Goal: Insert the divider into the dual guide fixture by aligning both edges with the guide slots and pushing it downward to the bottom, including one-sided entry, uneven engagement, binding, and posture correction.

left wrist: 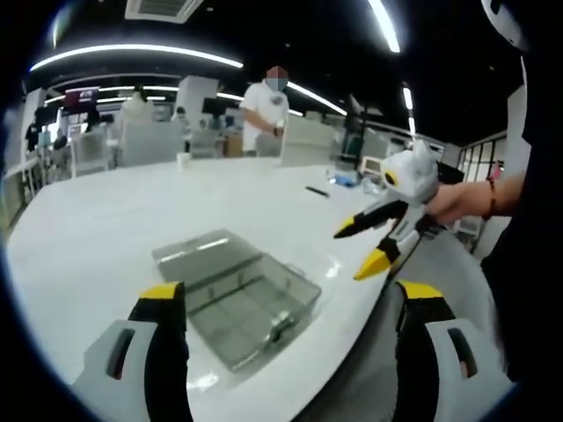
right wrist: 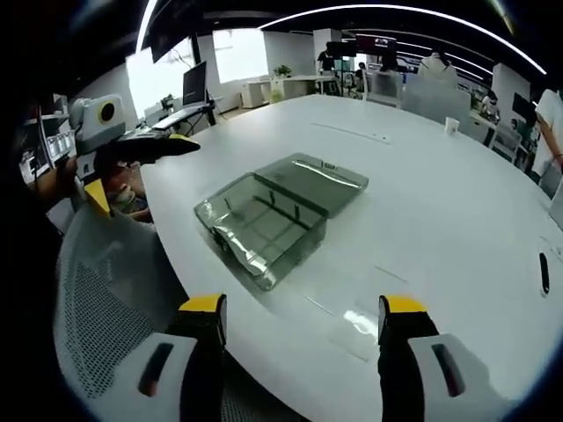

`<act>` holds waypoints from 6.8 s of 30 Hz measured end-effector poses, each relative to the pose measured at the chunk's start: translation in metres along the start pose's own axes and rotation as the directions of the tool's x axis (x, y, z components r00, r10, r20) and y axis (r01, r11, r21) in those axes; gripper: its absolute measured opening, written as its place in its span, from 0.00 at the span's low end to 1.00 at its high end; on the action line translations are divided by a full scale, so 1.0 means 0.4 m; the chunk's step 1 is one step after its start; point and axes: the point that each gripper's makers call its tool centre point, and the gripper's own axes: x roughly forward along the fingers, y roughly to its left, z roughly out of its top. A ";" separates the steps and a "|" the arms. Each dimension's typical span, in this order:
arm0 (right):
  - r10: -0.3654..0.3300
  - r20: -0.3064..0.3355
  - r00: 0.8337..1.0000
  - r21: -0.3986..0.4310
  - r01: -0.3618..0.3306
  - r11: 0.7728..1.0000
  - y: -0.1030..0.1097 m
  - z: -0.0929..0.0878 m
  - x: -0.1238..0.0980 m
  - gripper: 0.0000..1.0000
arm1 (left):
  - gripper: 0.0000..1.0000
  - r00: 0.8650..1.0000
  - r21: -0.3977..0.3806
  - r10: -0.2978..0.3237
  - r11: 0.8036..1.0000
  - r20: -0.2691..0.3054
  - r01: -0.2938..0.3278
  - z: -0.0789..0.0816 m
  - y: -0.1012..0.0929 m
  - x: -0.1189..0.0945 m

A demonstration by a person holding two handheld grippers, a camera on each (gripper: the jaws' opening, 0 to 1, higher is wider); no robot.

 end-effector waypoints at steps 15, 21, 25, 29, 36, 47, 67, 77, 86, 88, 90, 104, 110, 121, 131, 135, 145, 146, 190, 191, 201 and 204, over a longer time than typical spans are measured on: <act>-0.015 -0.044 0.999 0.014 0.016 1.000 -0.025 -0.031 0.015 0.66 | 0.97 1.000 -0.009 -0.002 1.000 0.004 0.002 0.002 -0.004 0.014; -0.020 -0.065 0.998 0.018 0.021 1.000 -0.035 -0.044 0.022 0.65 | 0.97 1.000 -0.018 -0.004 1.000 0.007 0.004 0.003 -0.002 0.021; -0.026 -0.076 0.997 0.020 0.028 0.999 -0.043 -0.048 0.027 0.65 | 0.97 1.000 -0.028 -0.014 1.000 0.001 0.014 -0.007 -0.001 0.024; -0.031 -0.083 0.996 0.022 0.033 0.999 -0.049 -0.050 0.031 0.65 | 0.97 1.000 -0.027 -0.018 0.999 -0.005 0.018 -0.009 0.001 0.026; -0.037 -0.097 0.995 0.026 0.039 0.999 -0.058 -0.058 0.038 0.64 | 0.97 1.000 -0.019 -0.023 1.000 -0.008 0.023 -0.005 0.005 0.026; -0.048 -0.125 0.991 0.031 0.052 0.998 -0.074 -0.073 0.053 0.64 | 0.97 0.999 -0.024 -0.031 0.999 -0.016 0.030 -0.010 0.005 0.030; -0.061 -0.177 0.982 0.045 0.070 0.997 -0.105 -0.095 0.075 0.61 | 0.97 0.999 -0.025 -0.025 0.999 -0.024 0.024 -0.017 0.013 0.034; -0.063 -0.212 0.975 0.057 0.077 0.995 -0.118 -0.109 0.086 0.57 | 0.98 1.000 -0.027 -0.010 1.000 -0.027 0.009 -0.018 0.024 0.027; -0.067 -0.234 0.970 0.063 0.084 0.994 -0.129 -0.115 0.091 0.55 | 0.98 1.000 -0.033 0.002 0.999 -0.030 -0.003 -0.030 0.046 0.021; -0.069 -0.236 0.969 0.064 0.086 0.994 -0.133 -0.117 0.092 0.55 | 0.98 1.000 -0.033 0.004 0.999 -0.028 -0.005 -0.027 0.043 0.023; -0.070 -0.238 0.969 0.069 0.089 0.994 -0.137 -0.120 0.094 0.55 | 0.98 1.000 -0.035 0.003 0.999 -0.025 -0.003 -0.026 0.045 0.023; -0.082 -0.268 0.960 0.078 0.107 0.991 -0.146 -0.139 0.106 0.51 | 0.98 0.999 -0.032 0.010 0.999 -0.032 -0.011 -0.020 0.045 0.023; -0.092 -0.280 0.956 0.063 0.114 0.992 -0.147 -0.142 0.110 0.48 | 0.98 1.000 -0.041 0.010 0.999 -0.024 -0.011 -0.021 0.053 0.018; -0.131 -0.284 0.950 0.071 0.157 0.985 -0.161 -0.142 0.111 0.43 | 0.97 1.000 -0.049 0.008 0.999 -0.015 -0.009 -0.016 0.042 0.023; -0.161 -0.303 0.939 0.120 0.206 0.971 -0.177 -0.145 0.106 0.33 | 0.97 1.000 -0.052 0.006 0.999 -0.015 -0.007 -0.017 0.043 0.023; -0.171 -0.309 0.936 0.139 0.222 0.965 -0.180 -0.148 0.103 0.31 | 0.97 1.000 -0.053 0.006 0.999 -0.013 -0.007 -0.015 0.044 0.022; -0.170 -0.342 0.924 0.143 0.230 0.963 -0.180 -0.157 0.094 0.29 | 0.97 1.000 -0.050 0.004 0.999 -0.015 -0.004 -0.017 0.039 0.023; -0.171 -0.344 0.923 0.146 0.233 0.961 -0.181 -0.157 0.092 0.29 | 0.97 1.000 -0.049 0.003 0.999 -0.015 -0.004 -0.016 0.038 0.024; -0.128 -0.008 0.992 0.089 0.128 0.988 -0.082 0.059 0.008 0.28 | 0.93 1.000 -0.024 -0.010 1.000 0.018 0.011 0.047 -0.046 0.041; -0.127 -0.009 0.992 0.085 0.127 0.988 -0.080 0.061 0.007 0.27 | 0.93 1.000 -0.025 -0.012 1.000 0.020 0.012 0.048 -0.048 0.043; -0.111 0.034 0.993 0.084 0.108 0.991 -0.064 0.072 -0.007 0.27 | 0.92 1.000 -0.043 -0.002 0.999 0.027 0.003 0.052 -0.067 0.040; -0.093 0.059 0.994 0.082 0.088 0.993 -0.046 0.082 -0.013 0.27 | 0.92 1.000 -0.061 0.009 0.998 0.021 -0.008 0.049 -0.067 0.038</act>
